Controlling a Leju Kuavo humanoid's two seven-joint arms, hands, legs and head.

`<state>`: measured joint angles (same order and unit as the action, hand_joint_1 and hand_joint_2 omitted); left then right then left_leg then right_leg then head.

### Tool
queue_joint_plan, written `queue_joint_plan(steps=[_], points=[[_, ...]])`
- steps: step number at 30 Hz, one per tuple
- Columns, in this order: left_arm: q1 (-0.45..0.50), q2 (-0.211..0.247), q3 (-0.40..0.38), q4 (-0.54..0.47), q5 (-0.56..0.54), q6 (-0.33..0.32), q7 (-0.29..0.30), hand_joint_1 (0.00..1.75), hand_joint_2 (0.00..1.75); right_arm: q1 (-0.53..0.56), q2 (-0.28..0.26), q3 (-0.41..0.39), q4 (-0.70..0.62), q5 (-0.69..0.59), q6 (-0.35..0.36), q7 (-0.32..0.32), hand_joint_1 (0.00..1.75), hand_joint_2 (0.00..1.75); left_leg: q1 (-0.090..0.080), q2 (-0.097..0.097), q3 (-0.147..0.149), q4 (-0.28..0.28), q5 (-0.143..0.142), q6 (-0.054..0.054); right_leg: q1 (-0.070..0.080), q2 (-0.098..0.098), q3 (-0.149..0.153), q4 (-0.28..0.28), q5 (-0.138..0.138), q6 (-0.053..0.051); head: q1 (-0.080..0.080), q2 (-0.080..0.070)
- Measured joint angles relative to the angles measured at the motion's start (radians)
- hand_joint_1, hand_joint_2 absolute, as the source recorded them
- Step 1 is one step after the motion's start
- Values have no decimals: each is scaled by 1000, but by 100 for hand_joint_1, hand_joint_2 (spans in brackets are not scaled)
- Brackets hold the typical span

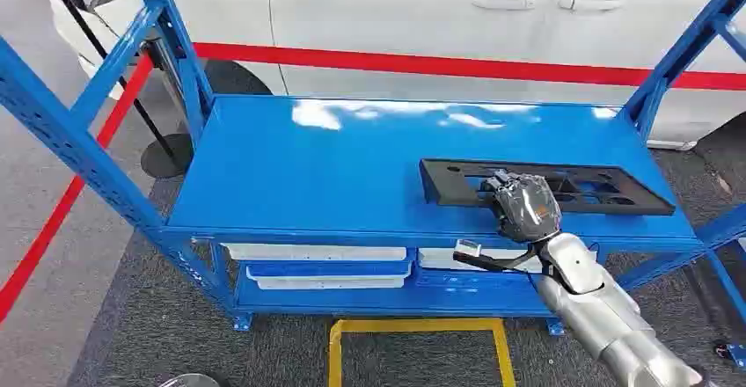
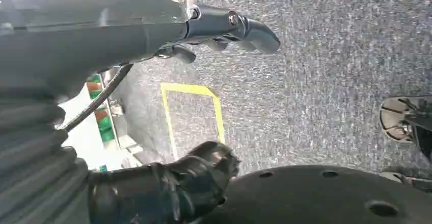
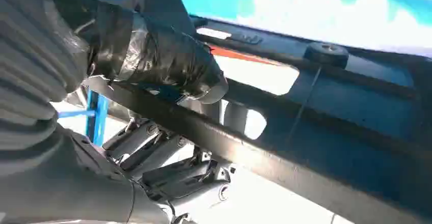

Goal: Take the parts from the cabinet and place them on the table.

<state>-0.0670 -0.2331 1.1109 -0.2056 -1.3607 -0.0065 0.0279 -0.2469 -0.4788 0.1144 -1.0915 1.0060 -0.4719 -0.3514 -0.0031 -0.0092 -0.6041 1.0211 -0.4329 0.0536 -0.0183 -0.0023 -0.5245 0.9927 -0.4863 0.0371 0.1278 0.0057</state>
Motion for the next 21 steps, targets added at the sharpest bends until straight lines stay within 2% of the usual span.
queue_joint_plan(steps=[1, 2, 4, 5, 6, 7, 8, 10, 11, 12, 13, 14, 15, 16, 17, 19, 21], points=[[0, -1, 0, 0, -2, 0, 2, 0, 175, 10, 0, -5, -22, 2, -15, -6, 175, 175, 18, 2, 16, -33, 15, 4, 1, 1, 4, 3, -8, -1, -1, 0], [-1, -1, -1, 0, -4, 0, 3, 0, 175, 19, 0, -9, -34, 4, -28, -9, 175, 175, 13, 5, 23, -47, 23, 4, 1, 1, -1, 17, -22, 0, 1, 0], [-3, -2, -2, 0, -7, 0, 5, 0, 175, 34, 1, -21, -73, 17, -32, -9, 175, 175, 13, 6, 21, -53, 23, 8, -4, 2, -65, 150, -100, 2, 0, 0], [-2, -2, -3, 0, -8, 0, 1, 0, 175, 44, 1, -22, -85, 30, -29, 2, 175, 175, 13, 6, 21, -53, 22, 8, -7, 2, -101, 222, -125, 6, 0, 0], [-2, -2, -4, 0, -10, 0, -3, 0, 175, 55, 1, -22, -93, 44, -22, 11, 175, 175, 14, 6, 21, -52, 21, 7, -11, 2, -128, 273, -134, 10, 0, 0], [-2, -2, -4, 0, -10, 0, -6, 0, 175, 62, 0, -22, -99, 51, -18, 16, 175, 175, 15, 6, 20, -49, 20, 4, -16, 2, -133, 277, -119, 15, 0, 0], [-2, -2, -4, 0, -10, 0, -7, 0, 175, 65, 0, -22, -103, 55, -16, 20, 175, 175, 19, 6, 20, -42, 17, -2, -24, 1, -114, 232, -80, 21, 0, 0], [-2, -2, -5, 0, -10, 0, -7, 0, 175, 64, -2, -22, -109, 55, -13, 22, 175, 175, 30, 6, 13, -16, 4, -22, -38, 0, -36, 74, 5, 36, 0, 0], [-2, -1, -6, 0, -11, -1, -7, 0, 175, 64, -1, -22, -109, 58, -10, 22, 175, 175, 31, 5, 6, 0, -4, -34, -36, 5, -23, 44, -15, 43, 0, 0], [-6, 2, -6, 0, -12, -1, -7, 0, 175, 63, -2, -21, -107, 66, -3, 23, 175, 175, 24, 2, -3, 20, -11, -45, -30, 13, -33, 44, -12, 26, 2, 0], [-6, 1, -7, 0, -13, -1, -7, 0, 175, 64, -4, -21, -106, 75, 1, 26, 175, 175, 22, 2, -4, 14, -10, -49, -29, 13, -35, 52, -12, 10, 1, 0], [-6, 1, -7, 0, -13, -1, -7, 0, 175, 67, -4, -19, -104, 76, 0, 28, 175, 175, 21, 2, -8, 17, -21, -50, -32, 11, -35, 53, -12, 9, 1, 0], [-6, 1, -7, 0, -13, 0, -6, 0, 175, 67, -3, -18, -104, 77, -1, 28, 175, 175, 21, 2, -6, 11, -17, -32, -32, 13, -36, 52, -11, 8, 0, 0], [-6, 1, -7, 0, -13, 0, -6, 0, 175, 66, -3, -17, -103, 77, -1, 29, 175, 175, 20, 2, -6, 10, -6, -13, -30, 13, -36, 52, -10, 1, 0, 0], [-5, 1, -7, 0, -13, 0, -6, 0, 175, 66, -2, -16, -102, 77, -1, 29, 175, 175, 20, 2, -6, 8, -2, -6, -28, 12, -36, 52, -9, -1, 0, 0], [-5, 1, -7, 0, -13, 0, -4, 0, 175, 66, -2, -16, -98, 77, -1, 29, 175, 175, 21, 1, -5, 5, 1, -2, -25, 11, -37, 52, -9, -8, 0, 0], [-5, 1, -7, 0, -13, 2, -1, 0, 175, 66, -2, -16, -97, 74, -3, 29, 175, 175, 22, 0, -2, 4, 3, -2, -23, 10, -37, 53, -10, -10, 0, 0]])
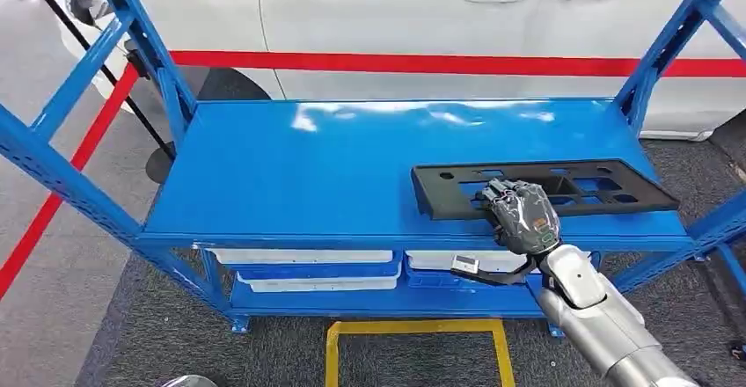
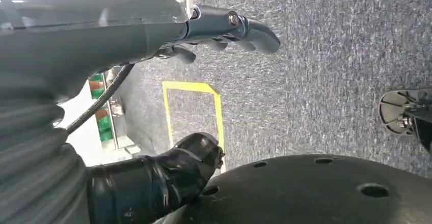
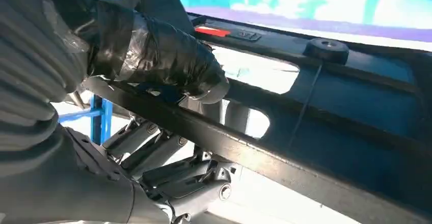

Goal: Take the parts from the cabinet and place them on the table.

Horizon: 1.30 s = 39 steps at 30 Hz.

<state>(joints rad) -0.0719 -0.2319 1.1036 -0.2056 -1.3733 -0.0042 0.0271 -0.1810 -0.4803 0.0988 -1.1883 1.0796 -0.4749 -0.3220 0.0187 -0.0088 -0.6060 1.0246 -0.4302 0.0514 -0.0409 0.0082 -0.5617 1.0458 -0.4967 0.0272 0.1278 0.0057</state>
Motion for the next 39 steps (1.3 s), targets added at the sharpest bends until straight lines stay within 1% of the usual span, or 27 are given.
queue_joint_plan(steps=[5, 7, 9, 10, 11, 13, 14, 15, 16, 18, 19, 20, 21, 22, 24, 25, 26, 28, 29, 30, 32, 33, 34, 35, 36, 37, 39], points=[[0, 2, -2, 0, -9, 5, 9, 0, 175, 7, 3, -1, -46, -23, -46, -19, 175, 175, -2, 0, -4, 11, -9, -10, -6, 1, 0, 0, -3, -1, 0, 0], [-1, 2, -5, 0, -12, 8, 14, 0, 175, 19, 9, -5, -95, -24, -57, -30, 175, 175, -6, 0, -6, 10, -13, -6, -8, 1, 1, -5, -3, 0, 0, 0], [-2, 2, -8, 0, -13, 11, 18, 0, 175, 32, 11, -13, -174, -51, -59, -55, 175, 175, -8, 0, 18, -32, 15, 8, 0, 5, 19, -35, 11, 13, 0, 0], [-3, -1, -9, 0, -13, 11, 18, 0, 175, 35, 13, -16, -208, -75, -59, -68, 175, 175, 6, 9, 41, -71, 31, -5, -2, -2, 21, -28, -2, 10, 0, 0], [-3, -2, -10, 0, -13, 12, 18, 0, 175, 32, 13, -17, -257, -113, -59, -89, 175, 175, 6, 9, 47, -87, 36, -4, 1, -6, 6, 4, -37, 10, 1, 0], [-3, -2, -12, 0, -12, 12, 18, 0, 175, 32, 17, -16, -349, -181, -56, -116, 175, 175, 8, 11, 42, -81, 35, -8, 0, -5, -51, 136, -111, 16, 1, 0], [-4, -2, -13, 0, -12, 12, 18, 0, 175, 31, 20, -15, -384, -201, -53, -119, 175, 175, 8, 12, 38, -74, 33, -10, -2, -5, -81, 202, -134, 21, 1, 0], [-5, -2, -13, 0, -12, 13, 17, 0, 175, 31, 23, -14, -416, -212, -49, -122, 175, 175, 10, 12, 31, -65, 30, -13, -4, -6, -93, 229, -130, 28, 0, 0], [-5, -2, -14, 0, -12, 13, 17, 0, 175, 31, 23, -14, -440, -215, -47, -123, 175, 175, 14, 11, 24, -54, 26, -18, -8, -6, -82, 207, -99, 36, 1, 0], [-5, -3, -15, 0, -12, 12, 17, 0, 175, 24, 24, -13, -496, -243, -47, -145, 175, 175, 26, 9, 2, -17, 13, -37, -23, -9, -7, 58, -11, 57, 1, 0], [-4, -3, -15, 0, -12, 12, 17, 0, 175, 16, 25, -13, -523, -262, -47, -160, 175, 175, 32, 9, -10, 4, 6, -48, -24, -8, 14, 4, -25, 66, 1, 0], [-4, 1, -15, 0, -12, 13, 18, 0, 175, 11, 27, -10, -546, -281, -44, -172, 175, 175, 20, 5, -23, 14, 4, -59, -15, 3, 7, 38, -20, 60, 4, 0], [-4, -1, -15, 0, -11, 13, 18, 0, 175, 5, 25, -10, -579, -291, -41, -181, 175, 175, 22, 3, -29, 28, 3, -63, -10, 10, -9, 46, -16, 39, 2, 0], [-4, -1, -15, 0, -11, 13, 18, 0, 175, 0, 26, -8, -606, -295, -38, -183, 175, 175, 17, 1, -32, 37, 6, -68, -14, 7, -15, 48, -24, 19, 1, 0], [-1, -1, -15, 0, -11, 13, 18, 0, 175, -9, 26, -5, -651, -302, -31, -183, 175, 175, 23, -3, -41, 34, 16, -76, -11, 3, -26, 52, -15, 2, 2, 0], [0, -1, -15, 0, -11, 13, 19, 0, 175, -19, 26, -5, -670, -307, -29, -186, 175, 175, 27, 0, -49, 48, -2, -76, -10, -2, -37, 50, -5, -14, 1, 0], [0, -1, -15, 1, -11, 13, 19, 0, 175, -22, 26, -3, -691, -312, -29, -191, 175, 175, 25, 5, -67, 88, -53, -73, -7, -3, -49, 50, 4, -25, 1, 0], [-2, -1, -15, 0, -11, 13, 19, 0, 175, -25, 26, -2, -718, -313, -28, -196, 175, 175, 20, 5, -105, 223, -160, -68, 1, -5, -71, 50, 21, -34, 1, 0], [-1, -1, -15, 0, -11, 13, 19, 0, 175, -25, 26, 0, -725, -314, -28, -196, 175, 175, 17, 5, -118, 286, -197, -65, 7, -7, -84, 50, 31, -37, 0, 0], [-2, -1, -15, 0, -11, 13, 19, 0, 175, -25, 26, 0, -729, -316, -28, -196, 175, 175, 14, 5, -119, 326, -213, -60, 14, -8, -96, 50, 40, -39, 0, 0], [-2, -1, -15, 0, -11, 13, 19, 0, 175, -26, 26, 1, -735, -318, -28, -196, 175, 175, 3, 5, -61, 287, -173, -41, 27, -8, -121, 51, 60, -41, 1, 0], [-2, -1, -15, 0, -11, 13, 19, 0, 175, -26, 26, 1, -745, -319, -28, -196, 175, 175, -7, 5, -5, 216, -136, -24, 33, -8, -134, 50, 72, -42, 1, 0], [-4, -1, -15, 0, -11, 13, 19, 0, 175, -27, 26, 1, -752, -320, -28, -197, 175, 175, -17, 4, 57, 133, -120, -2, 36, -7, -143, 50, 82, -42, 1, 0], [-8, 4, -15, -1, -11, 13, 19, 0, 175, -26, 26, 1, -758, -320, -29, -200, 175, 175, -30, 5, 112, 48, -152, 22, 34, -10, -144, 50, 90, -40, 2, 0], [-9, 2, -15, -1, -11, 13, 19, 0, 175, -26, 26, 1, -762, -318, -29, -204, 175, 175, -30, 14, 128, 23, -150, 13, 34, -11, -141, 42, 99, -34, 1, 0], [-8, 2, -15, -1, -12, 13, 18, 0, 175, -25, 26, 3, -763, -313, -30, -208, 175, 175, -37, 12, 122, 15, -134, 11, 28, -16, -134, 35, 108, -26, 2, 0], [-11, 2, -16, -1, -12, 13, 18, 0, 175, -23, 26, 4, -764, -307, -32, -211, 175, 175, -42, 13, 117, 2, -114, 17, 24, -20, -129, 12, 136, -13, 1, 0]])
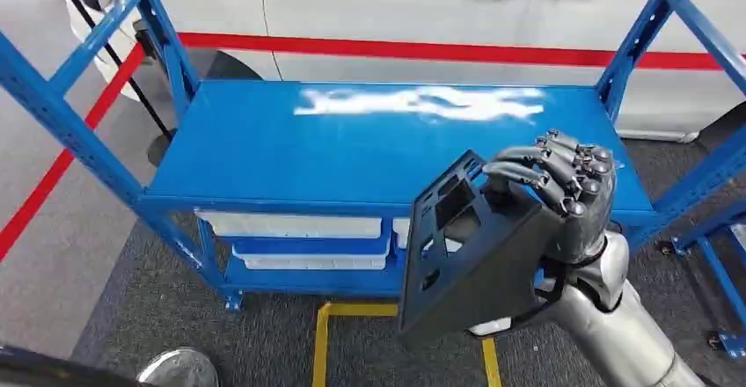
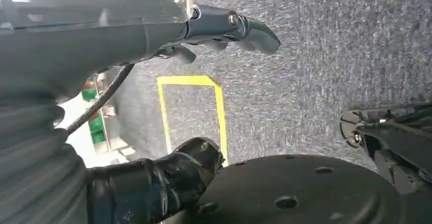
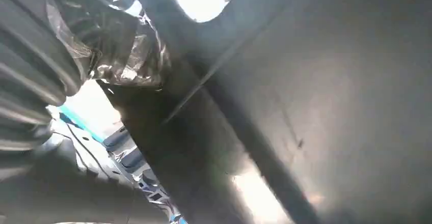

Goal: Take the parts from the cabinet and place them on the table.

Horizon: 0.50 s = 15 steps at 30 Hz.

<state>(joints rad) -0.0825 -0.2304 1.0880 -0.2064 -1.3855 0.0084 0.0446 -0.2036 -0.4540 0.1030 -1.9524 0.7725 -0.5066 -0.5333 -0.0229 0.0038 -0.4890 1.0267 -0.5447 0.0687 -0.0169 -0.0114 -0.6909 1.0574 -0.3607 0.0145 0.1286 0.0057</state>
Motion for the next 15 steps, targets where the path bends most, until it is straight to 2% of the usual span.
queue_joint_plan(steps=[1, 2, 3, 4, 5, 6, 7, 8, 9, 10, 11, 12, 13, 15], points=[[3, -3, 0, 2, 0, -1, 0, 0, 175, 2, 0, 0, -2, 1, 0, 0, 175, 175, 15, 0, 0, -32, 32, 4, 6, 1, -2, -9, 10, 6, 1, 0], [-1, -5, 0, 2, 0, 0, 0, 0, 175, 5, 0, 1, -2, 2, -1, -1, 175, 175, 14, 6, -7, -43, 53, 0, 3, 4, -10, 5, -29, 8, 0, 0], [0, -5, 0, 2, 0, 0, 0, 0, 175, 5, 0, 1, -3, 2, -1, -3, 175, 175, 14, 9, -19, -49, 68, 4, 4, 7, -19, 45, -98, 12, 1, 0], [1, -5, 0, 2, 0, 1, 1, 0, 175, 5, 0, 1, -3, 2, -2, -3, 175, 175, 14, 11, -34, -50, 80, 5, 3, 7, -32, 107, -164, 16, 1, 0], [2, -5, 0, 2, 0, 0, 1, 0, 175, 9, 0, 2, -2, 2, -2, -3, 175, 175, 14, 12, -52, -47, 94, 4, 0, 7, -39, 173, -215, 20, 0, 0], [2, -5, 0, 2, 0, 0, 1, 0, 175, 15, 0, 3, -2, 2, -2, -5, 175, 175, 14, 13, -72, -44, 107, 3, -1, 7, -41, 229, -233, 24, 1, 0], [2, -6, 0, 2, 0, 0, 1, 0, 175, 17, 0, 4, -2, 3, -2, -5, 175, 175, 14, 13, -94, -38, 119, 2, -2, 7, -34, 260, -215, 29, 0, 0], [2, -7, 0, 2, 0, 0, 1, 0, 175, 16, 0, 5, -3, 3, -2, -7, 175, 175, 15, 14, -116, -31, 130, -1, -5, 7, -8, 253, -177, 32, 1, 0], [2, -8, 0, 2, 0, 0, 1, 0, 175, 16, 0, 5, -3, 3, -2, -8, 175, 175, 16, 15, -135, -22, 138, -5, -9, 7, 34, 212, -143, 35, 0, 0], [2, -10, 0, 2, 0, 0, 1, 0, 175, 16, 0, 6, -3, 3, -2, -9, 175, 175, 17, 14, -155, -11, 144, -9, -13, 6, 92, 145, -126, 37, 1, 0], [-1, -10, 0, 2, 0, 0, 1, 0, 175, 15, 0, 6, -3, 3, -2, -9, 175, 175, 17, 14, -168, 5, 150, -15, -16, 6, 161, 58, -151, 37, 0, 0], [0, -10, -1, 2, 0, 0, 1, 0, 175, 13, 0, 7, -5, 2, -2, -9, 175, 175, 13, 11, -184, 18, 153, -22, -6, 7, 202, -17, -193, 32, 0, 0], [1, -11, -1, 2, 0, 0, 1, 0, 175, 13, 0, 8, -8, -3, 0, -10, 175, 175, 12, 12, -183, 18, 161, -29, -5, 10, 189, -10, -190, 19, 1, 0], [3, -12, -1, 2, 0, 0, 1, 0, 175, 9, -1, 11, -10, -20, 8, -12, 175, 175, 13, 12, -183, 12, 176, -41, 0, 9, 181, -12, -181, 2, 2, 0]])
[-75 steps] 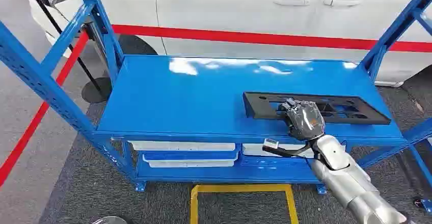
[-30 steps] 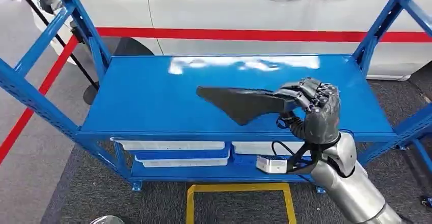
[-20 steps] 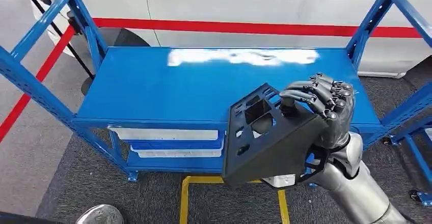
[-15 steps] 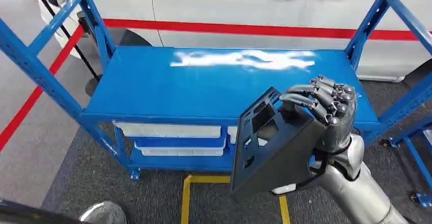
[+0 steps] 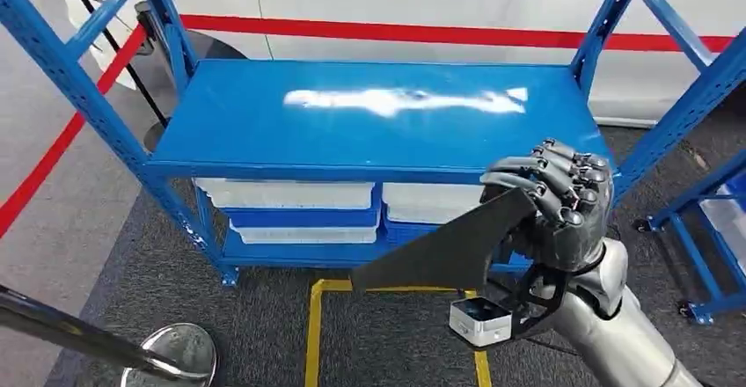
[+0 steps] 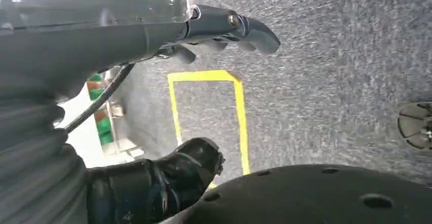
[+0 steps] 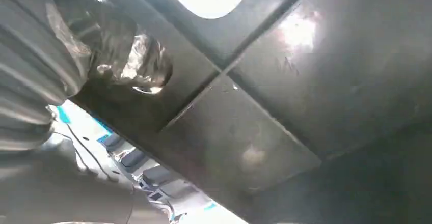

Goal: Take the parts from the cabinet and place them on the table.

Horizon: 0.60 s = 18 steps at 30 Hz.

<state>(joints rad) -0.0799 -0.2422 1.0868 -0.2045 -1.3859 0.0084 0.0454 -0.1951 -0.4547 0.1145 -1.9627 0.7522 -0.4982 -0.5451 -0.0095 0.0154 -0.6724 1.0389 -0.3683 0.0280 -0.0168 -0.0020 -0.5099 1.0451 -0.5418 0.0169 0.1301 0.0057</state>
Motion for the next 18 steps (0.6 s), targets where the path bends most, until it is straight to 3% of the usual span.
queue_joint_plan(steps=[1, 2, 3, 5, 6, 7, 8, 10, 11, 12, 13, 14, 16, 17, 18], points=[[3, 0, 0, 0, 0, 0, 2, 0, 175, -1, 0, 2, 0, -7, 6, 0, 175, 175, 0, -1, -4, -1, 11, -6, -7, -3, -10, -8, 15, -12, -2, 0], [3, 0, 0, 0, 0, 0, 2, 0, 175, -8, 0, 3, 0, -13, 11, 0, 175, 175, 6, -7, -15, 15, -20, -13, -10, -9, -21, -9, 29, -22, -1, 0], [2, 0, 0, 0, 0, 0, 3, 0, 175, -11, 0, 3, -2, -18, 12, 0, 175, 175, 6, -9, -31, 59, -97, -21, -12, -9, -37, -10, 44, -31, -2, 0], [3, 0, 0, 0, 0, 0, 3, 0, 175, -12, 0, 3, -6, -19, 14, -1, 175, 175, 13, -9, -51, 187, -217, -32, -12, -9, -66, -9, 68, -31, -2, 0], [3, 0, 0, 0, 0, 0, 3, 0, 175, -12, 0, 3, -6, -19, 19, -1, 175, 175, 16, -9, -57, 249, -246, -36, -12, -9, -83, -8, 80, -30, -2, 0], [3, 0, 0, 0, 0, 0, 3, 0, 175, -12, 0, 4, -6, -19, 23, 0, 175, 175, 17, -9, -54, 289, -243, -38, -13, -9, -96, -6, 93, -26, -3, 0], [3, 0, 0, 0, 0, 0, 3, 0, 175, -13, 0, 5, -6, -19, 29, 2, 175, 175, 20, -9, -34, 294, -210, -40, -14, -10, -114, -4, 106, -23, -2, 0], [3, 0, 0, 0, 1, 3, 6, 0, 175, -14, 0, 7, -13, -5, 27, 20, 175, 175, 24, -9, 63, 190, -134, -41, -18, -10, -146, 0, 127, -13, -3, 0], [3, 0, 0, 0, 1, 3, 8, 0, 175, -14, 0, 7, -17, 12, 22, 28, 175, 175, 26, -11, 130, 102, -135, -39, -19, -10, -154, 3, 137, -8, -3, 0], [2, 0, 0, 0, 0, 3, 9, 0, 175, -14, 0, 7, -22, 34, 18, 37, 175, 175, 24, -15, 194, 10, -170, -36, -15, -10, -159, 5, 143, 0, -3, 0], [2, 0, 0, 0, 0, 3, 9, 0, 175, -17, 0, 8, -23, 59, 16, 51, 175, 175, 19, -22, 213, -38, -186, -28, -15, -11, -161, 4, 151, 7, -2, 0], [3, 0, 0, 0, 1, 3, 10, 0, 175, -18, -1, 11, -22, 79, 29, 71, 175, 175, 18, -21, 202, -32, -180, -24, -15, -12, -157, -2, 164, 14, -2, 0], [1, 0, 0, 0, 4, 3, 13, 0, 175, -31, -21, 22, -14, 57, 114, 128, 175, 175, 14, -19, 191, -33, -163, -3, -17, -11, -156, -15, 187, 31, -2, 0], [0, -2, 0, 0, 4, 3, 15, 0, 175, -38, -36, 26, 2, 41, 156, 139, 175, 175, 19, -12, 183, -38, -147, 9, -22, -9, -162, -8, 172, 33, -2, 0], [-1, -3, 0, 0, 4, 3, 16, 0, 175, -40, -46, 29, 15, 32, 165, 139, 175, 175, 16, -10, 167, -39, -134, 20, -21, -8, -179, 27, 109, 32, -1, 0]])
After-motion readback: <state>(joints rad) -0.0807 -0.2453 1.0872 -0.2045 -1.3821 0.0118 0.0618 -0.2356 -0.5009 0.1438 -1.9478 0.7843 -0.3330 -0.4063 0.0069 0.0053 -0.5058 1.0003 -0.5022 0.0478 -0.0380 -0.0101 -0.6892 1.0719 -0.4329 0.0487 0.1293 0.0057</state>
